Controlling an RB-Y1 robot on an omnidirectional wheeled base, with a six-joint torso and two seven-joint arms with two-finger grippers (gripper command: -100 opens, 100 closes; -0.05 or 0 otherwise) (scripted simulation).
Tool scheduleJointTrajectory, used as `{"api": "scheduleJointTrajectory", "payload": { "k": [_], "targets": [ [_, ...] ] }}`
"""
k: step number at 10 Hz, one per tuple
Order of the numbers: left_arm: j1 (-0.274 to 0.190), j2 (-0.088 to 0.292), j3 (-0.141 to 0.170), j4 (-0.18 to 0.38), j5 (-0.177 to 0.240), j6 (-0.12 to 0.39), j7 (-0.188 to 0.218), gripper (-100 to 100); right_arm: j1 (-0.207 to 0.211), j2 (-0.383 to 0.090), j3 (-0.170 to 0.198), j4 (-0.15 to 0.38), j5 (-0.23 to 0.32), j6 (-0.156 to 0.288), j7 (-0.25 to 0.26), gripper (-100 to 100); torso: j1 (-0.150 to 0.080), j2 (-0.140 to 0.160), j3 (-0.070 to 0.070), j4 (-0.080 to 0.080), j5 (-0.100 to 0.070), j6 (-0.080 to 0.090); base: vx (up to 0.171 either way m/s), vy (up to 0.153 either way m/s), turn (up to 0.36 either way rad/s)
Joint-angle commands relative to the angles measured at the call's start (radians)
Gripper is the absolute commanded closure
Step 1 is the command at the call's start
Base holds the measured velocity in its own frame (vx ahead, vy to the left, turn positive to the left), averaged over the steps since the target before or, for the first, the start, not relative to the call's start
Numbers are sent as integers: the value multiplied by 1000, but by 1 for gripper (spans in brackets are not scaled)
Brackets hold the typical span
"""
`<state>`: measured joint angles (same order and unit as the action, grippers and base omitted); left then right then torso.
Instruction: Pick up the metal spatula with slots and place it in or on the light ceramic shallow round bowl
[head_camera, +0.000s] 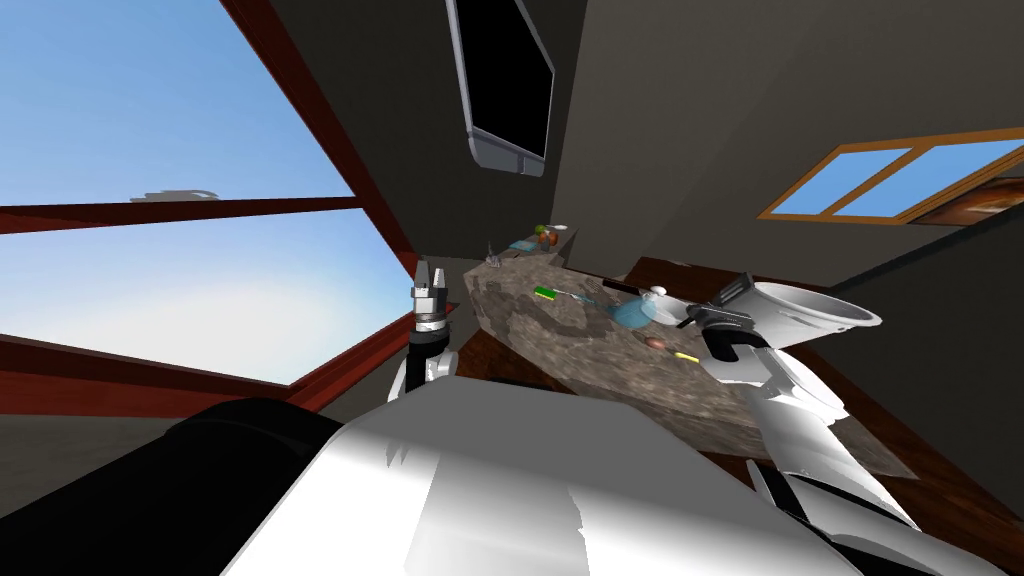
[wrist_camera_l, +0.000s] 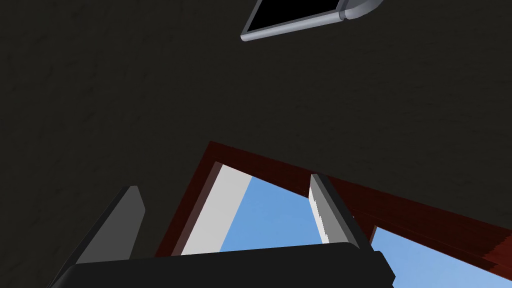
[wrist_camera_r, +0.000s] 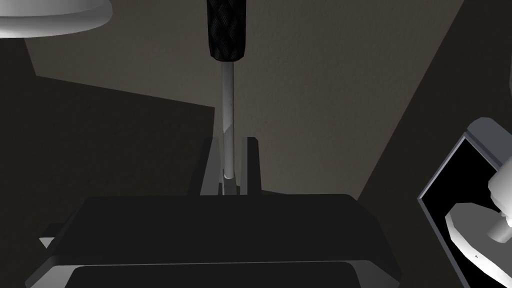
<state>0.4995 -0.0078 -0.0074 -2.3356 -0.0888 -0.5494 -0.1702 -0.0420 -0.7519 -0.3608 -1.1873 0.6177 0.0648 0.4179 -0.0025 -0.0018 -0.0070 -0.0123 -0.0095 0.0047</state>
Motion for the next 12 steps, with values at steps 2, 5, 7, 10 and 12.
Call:
{"api": "scheduleJointTrajectory", "payload": {
  "k": [2, 5, 7, 10, 12],
  "targets": [
    [0, 0, 0, 0, 0, 0, 0, 0, 9, -57, -1, 36, -9, -5, -53, 100, -1, 1, 0, 0, 0, 0, 33, 48, 55],
    [0, 0, 0, 0, 0, 0, 0, 0, 6, -99, -7, 82, -8, -19, -99, 100, 0, -2, -1, 0, 0, 0, 57, 56, 32],
    [0, 0, 0, 0, 0, 0, 0, 0, 5, -138, -13, 125, -4, -35, -146, 100, -3, -1, 0, 0, -1, 0, 63, 19, 31],
    [0, 0, 0, 0, 0, 0, 0, 0, 7, -188, -22, 181, 6, -57, -217, 100, -4, -4, -2, -1, -2, 0, 104, 16, 20],
    [0, 0, 0, 0, 0, 0, 0, 0, 10, -215, -26, 211, 15, -71, -260, 100, -5, -5, -3, -1, -2, 0, 110, -6, 9]
  ]
}}
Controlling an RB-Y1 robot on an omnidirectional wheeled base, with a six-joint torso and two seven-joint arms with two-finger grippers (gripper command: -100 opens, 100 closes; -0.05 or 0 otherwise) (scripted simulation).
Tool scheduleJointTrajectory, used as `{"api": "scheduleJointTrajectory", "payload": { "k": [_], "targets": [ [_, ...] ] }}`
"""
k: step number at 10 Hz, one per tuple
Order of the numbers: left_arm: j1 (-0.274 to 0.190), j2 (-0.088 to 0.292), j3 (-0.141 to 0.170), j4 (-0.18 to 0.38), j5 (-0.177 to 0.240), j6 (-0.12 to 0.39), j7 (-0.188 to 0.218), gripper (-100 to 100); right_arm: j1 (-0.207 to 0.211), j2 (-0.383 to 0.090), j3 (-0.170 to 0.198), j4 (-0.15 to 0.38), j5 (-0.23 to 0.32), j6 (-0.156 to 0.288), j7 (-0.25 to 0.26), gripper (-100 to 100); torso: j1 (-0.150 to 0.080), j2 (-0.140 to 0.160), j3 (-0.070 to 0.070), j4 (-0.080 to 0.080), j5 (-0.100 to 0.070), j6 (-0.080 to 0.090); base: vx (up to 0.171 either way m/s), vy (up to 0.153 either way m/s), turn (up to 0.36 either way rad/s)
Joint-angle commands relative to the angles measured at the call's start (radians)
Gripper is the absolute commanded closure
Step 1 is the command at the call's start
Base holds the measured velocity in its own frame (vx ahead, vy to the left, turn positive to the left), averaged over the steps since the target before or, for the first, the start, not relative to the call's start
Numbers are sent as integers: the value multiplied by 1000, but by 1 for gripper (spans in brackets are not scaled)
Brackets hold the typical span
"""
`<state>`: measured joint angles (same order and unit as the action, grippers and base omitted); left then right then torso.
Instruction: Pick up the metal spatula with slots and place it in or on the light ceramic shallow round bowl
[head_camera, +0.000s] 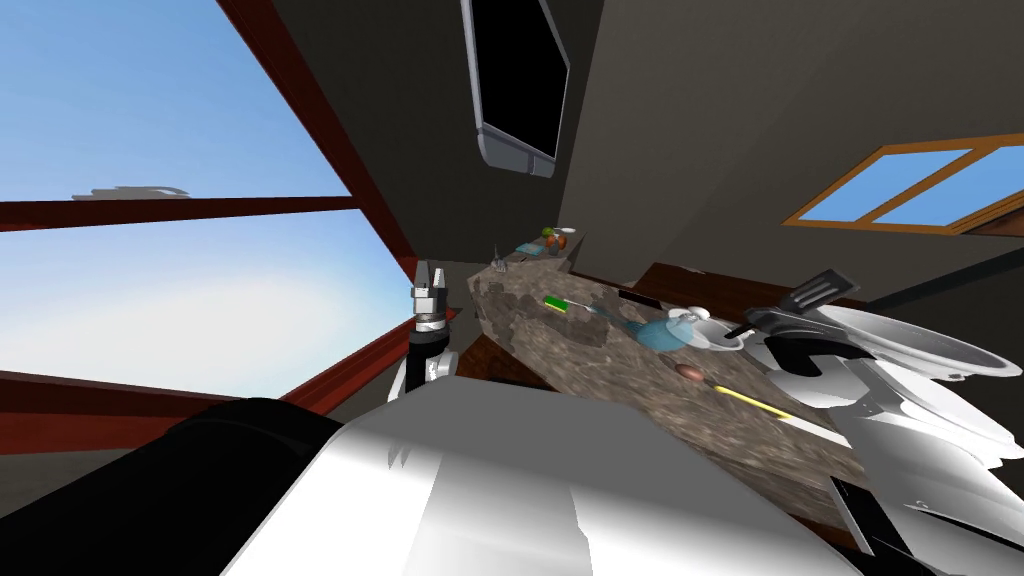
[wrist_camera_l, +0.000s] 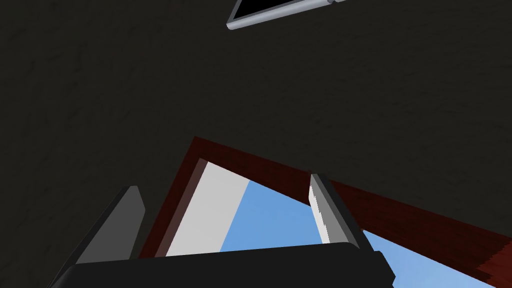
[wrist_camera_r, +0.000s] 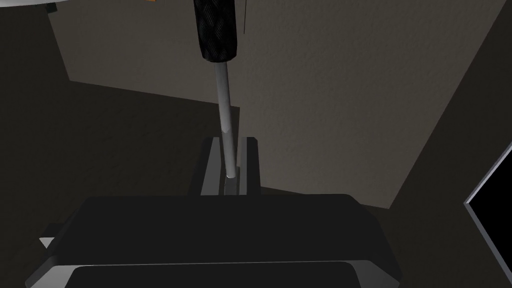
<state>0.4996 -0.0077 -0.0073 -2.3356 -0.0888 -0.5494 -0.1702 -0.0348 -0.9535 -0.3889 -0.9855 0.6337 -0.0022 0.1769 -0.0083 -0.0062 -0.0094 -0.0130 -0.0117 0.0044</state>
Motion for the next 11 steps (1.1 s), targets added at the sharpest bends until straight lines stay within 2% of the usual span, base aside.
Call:
{"api": "scheduleJointTrajectory", "payload": {
  "k": [1, 6, 7, 8, 11],
  "targets": [
    [0, 0, 0, 0, 0, 0, 0, 0, 4, -25, 0, 22, 5, -11, -39, 100, 0, 0, 0, 0, 0, 0, 119, 3, 5],
    [0, 0, 0, 0, 0, 0, 0, 0, 13, -70, -5, 65, 33, -38, -128, 100, -1, -2, -1, 0, -1, 0, 121, -16, -3],
    [0, 0, 0, 0, 0, 0, 0, 0, 10, -63, -6, 60, 32, -33, -114, 100, 0, 2, 1, 0, -1, 0, 0, 9, -18],
    [0, 0, 0, 0, 0, 0, 0, 0, 9, -63, -6, 62, 33, -36, -116, -100, 1, 6, 4, 2, -1, 1, 0, 0, 0],
    [0, 0, 0, 0, 0, 0, 0, 0, 9, -63, -6, 61, 33, -36, -116, -100, 1, 9, 5, 2, -1, 1, 0, 0, 0]
  ]
}}
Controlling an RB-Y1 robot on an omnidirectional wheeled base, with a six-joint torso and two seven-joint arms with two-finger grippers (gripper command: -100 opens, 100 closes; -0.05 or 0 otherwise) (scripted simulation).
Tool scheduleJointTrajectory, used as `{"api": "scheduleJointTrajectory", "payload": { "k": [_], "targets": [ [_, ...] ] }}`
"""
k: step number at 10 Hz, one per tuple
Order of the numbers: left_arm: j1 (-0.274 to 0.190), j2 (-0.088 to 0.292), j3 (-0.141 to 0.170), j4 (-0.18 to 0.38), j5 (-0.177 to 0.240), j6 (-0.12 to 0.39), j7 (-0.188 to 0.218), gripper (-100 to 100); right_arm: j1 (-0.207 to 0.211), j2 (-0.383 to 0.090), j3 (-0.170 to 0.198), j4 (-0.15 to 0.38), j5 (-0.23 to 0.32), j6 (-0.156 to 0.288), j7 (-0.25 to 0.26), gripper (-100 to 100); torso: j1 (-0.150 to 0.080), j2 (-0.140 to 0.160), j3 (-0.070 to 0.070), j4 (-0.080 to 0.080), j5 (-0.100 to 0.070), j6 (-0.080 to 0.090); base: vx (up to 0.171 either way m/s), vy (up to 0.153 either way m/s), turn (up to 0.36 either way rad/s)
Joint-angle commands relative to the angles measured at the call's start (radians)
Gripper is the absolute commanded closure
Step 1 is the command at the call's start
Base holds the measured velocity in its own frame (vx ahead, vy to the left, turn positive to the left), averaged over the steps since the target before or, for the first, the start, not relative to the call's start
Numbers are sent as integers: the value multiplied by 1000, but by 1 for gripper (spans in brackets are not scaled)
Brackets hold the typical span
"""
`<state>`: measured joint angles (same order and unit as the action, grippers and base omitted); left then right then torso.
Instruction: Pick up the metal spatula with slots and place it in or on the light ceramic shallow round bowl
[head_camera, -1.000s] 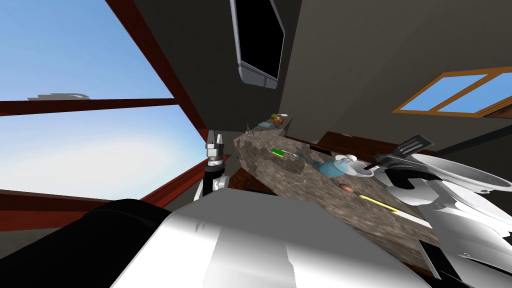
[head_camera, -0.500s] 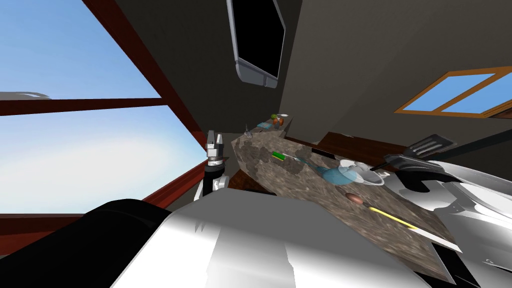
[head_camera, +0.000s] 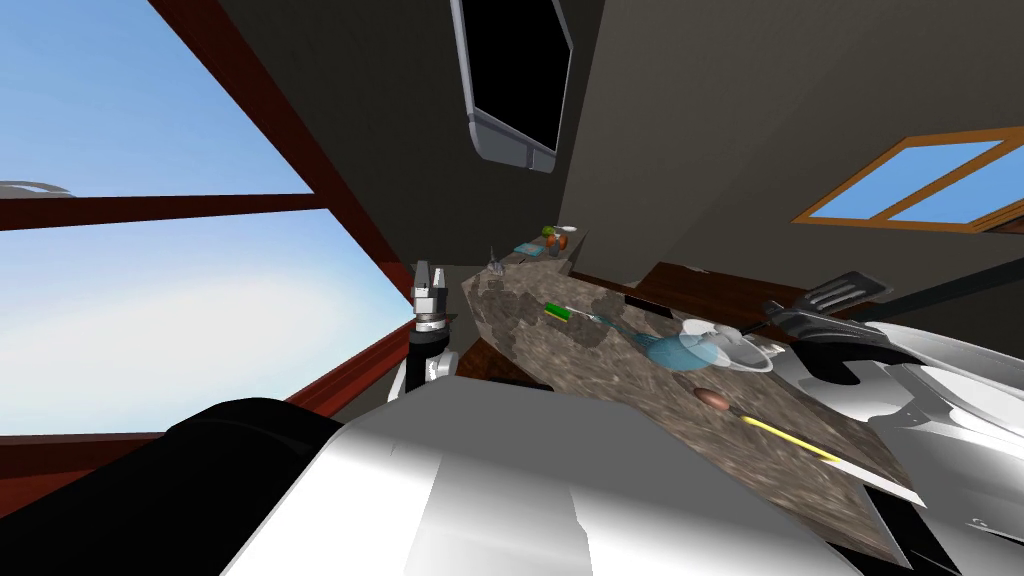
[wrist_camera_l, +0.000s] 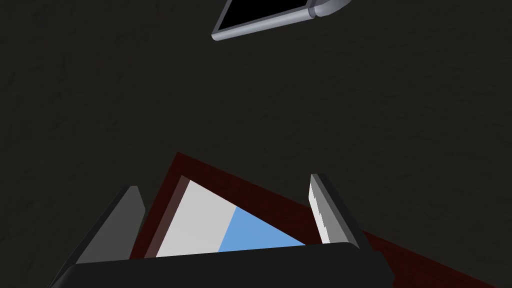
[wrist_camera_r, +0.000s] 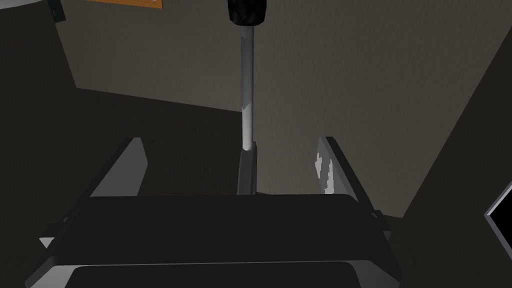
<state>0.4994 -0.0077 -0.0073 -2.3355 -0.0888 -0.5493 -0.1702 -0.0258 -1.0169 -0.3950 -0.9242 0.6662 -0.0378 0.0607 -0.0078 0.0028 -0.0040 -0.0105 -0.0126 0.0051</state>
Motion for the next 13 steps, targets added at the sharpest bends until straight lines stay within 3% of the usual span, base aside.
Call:
{"api": "scheduleJointTrajectory", "payload": {
  "k": [1, 2, 3, 11, 12, 13],
  "targets": [
    [0, 0, 0, 0, 0, 0, 0, 0, 0, 0, 0, 0, 0, 0, 0, -100, 0, 0, 0, 0, 0, 0, 0, 0, 0],
    [0, 0, 0, 0, 0, 0, 0, 0, 0, 0, 0, 0, 0, 0, 0, 0, 0, 0, 0, 0, 0, 0, 0, 0, 0],
    [0, 0, 0, 0, 0, 0, 0, 0, 11, -47, 14, 18, -20, -7, -28, -100, 0, 0, 0, 0, 0, 0, -4, 29, 51],
    [0, 0, 0, 0, 0, 0, 0, 0, 55, -233, 68, 90, -99, -34, -142, -100, 3, 0, 0, 0, 1, 0, -2, 47, 47],
    [0, 0, 0, 0, 0, 0, 0, 0, 30, -213, 64, 106, -86, -41, -122, -100, 3, 0, 0, 0, 1, 0, -2, 16, 9],
    [0, 0, 0, 0, 0, 0, 0, 0, 27, -216, 66, 111, -86, -45, -124, 0, 2, 0, 0, 0, 0, 0, 0, 0, 0]
  ]
}}
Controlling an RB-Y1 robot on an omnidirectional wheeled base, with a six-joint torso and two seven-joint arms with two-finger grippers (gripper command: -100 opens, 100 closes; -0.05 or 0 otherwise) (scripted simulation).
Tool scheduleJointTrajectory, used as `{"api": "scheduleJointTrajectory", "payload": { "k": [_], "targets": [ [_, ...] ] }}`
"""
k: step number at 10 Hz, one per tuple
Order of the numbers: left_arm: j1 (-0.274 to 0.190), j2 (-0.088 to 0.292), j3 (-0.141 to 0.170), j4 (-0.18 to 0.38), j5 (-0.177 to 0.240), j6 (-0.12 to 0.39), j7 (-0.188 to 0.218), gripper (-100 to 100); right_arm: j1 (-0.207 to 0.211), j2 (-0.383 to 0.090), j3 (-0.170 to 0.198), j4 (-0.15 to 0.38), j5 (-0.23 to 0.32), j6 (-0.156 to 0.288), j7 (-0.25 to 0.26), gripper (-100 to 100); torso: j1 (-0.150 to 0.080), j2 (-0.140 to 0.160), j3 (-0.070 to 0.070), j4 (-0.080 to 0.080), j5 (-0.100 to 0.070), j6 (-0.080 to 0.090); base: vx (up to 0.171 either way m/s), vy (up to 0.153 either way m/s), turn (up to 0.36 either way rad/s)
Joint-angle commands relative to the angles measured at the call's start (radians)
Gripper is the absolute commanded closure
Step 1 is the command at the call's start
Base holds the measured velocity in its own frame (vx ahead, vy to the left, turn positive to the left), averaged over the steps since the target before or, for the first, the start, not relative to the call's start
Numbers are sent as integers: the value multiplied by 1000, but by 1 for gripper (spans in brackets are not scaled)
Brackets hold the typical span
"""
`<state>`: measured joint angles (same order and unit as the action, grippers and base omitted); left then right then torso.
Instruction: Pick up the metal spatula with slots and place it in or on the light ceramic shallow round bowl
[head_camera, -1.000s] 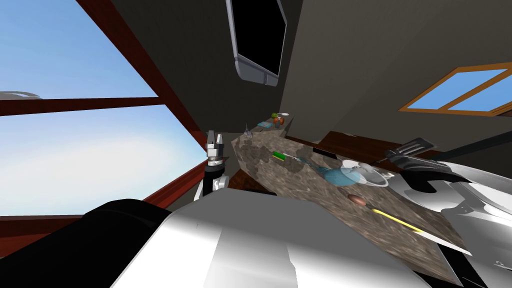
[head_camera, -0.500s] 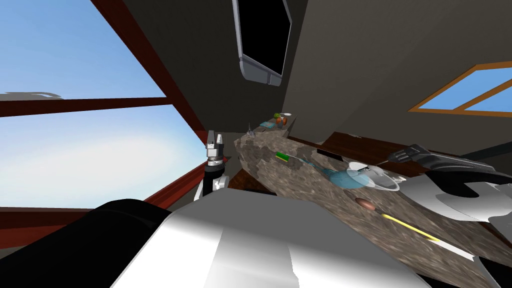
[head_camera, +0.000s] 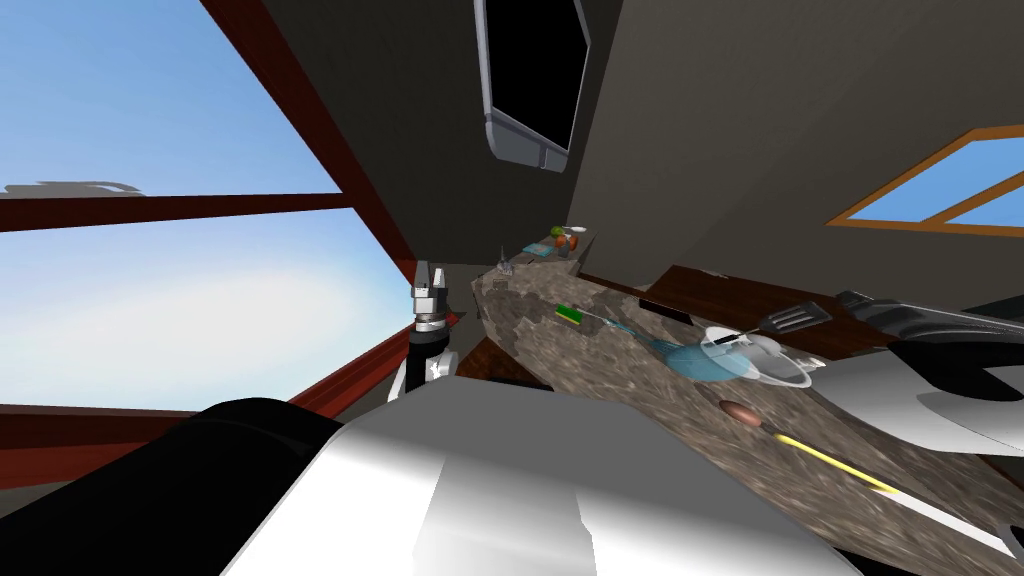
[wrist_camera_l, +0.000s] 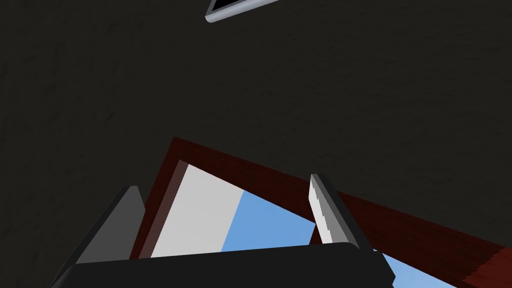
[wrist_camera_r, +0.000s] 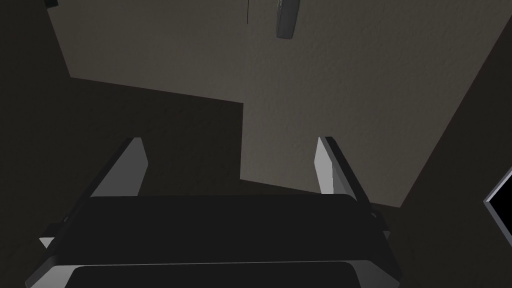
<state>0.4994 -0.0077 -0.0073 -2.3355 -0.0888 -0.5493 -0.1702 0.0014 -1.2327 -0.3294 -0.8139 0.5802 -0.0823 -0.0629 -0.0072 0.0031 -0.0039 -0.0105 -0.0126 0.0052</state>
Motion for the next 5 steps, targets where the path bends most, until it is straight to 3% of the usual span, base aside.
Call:
{"api": "scheduleJointTrajectory", "payload": {
  "k": [1, 5],
  "targets": [
    [0, 0, 0, 0, 0, 0, 0, 0, 0, 0, 0, 0, 0, 0, 0, 0, 0, 0, 0, 0, 0, 0, 0, 0, 0],
    [0, 0, 0, 0, 0, 0, 0, 0, 0, 0, 0, 0, 0, 0, 0, 0, -1, 0, 0, 0, 0, 0, 0, 0, 0]
  ]
}}
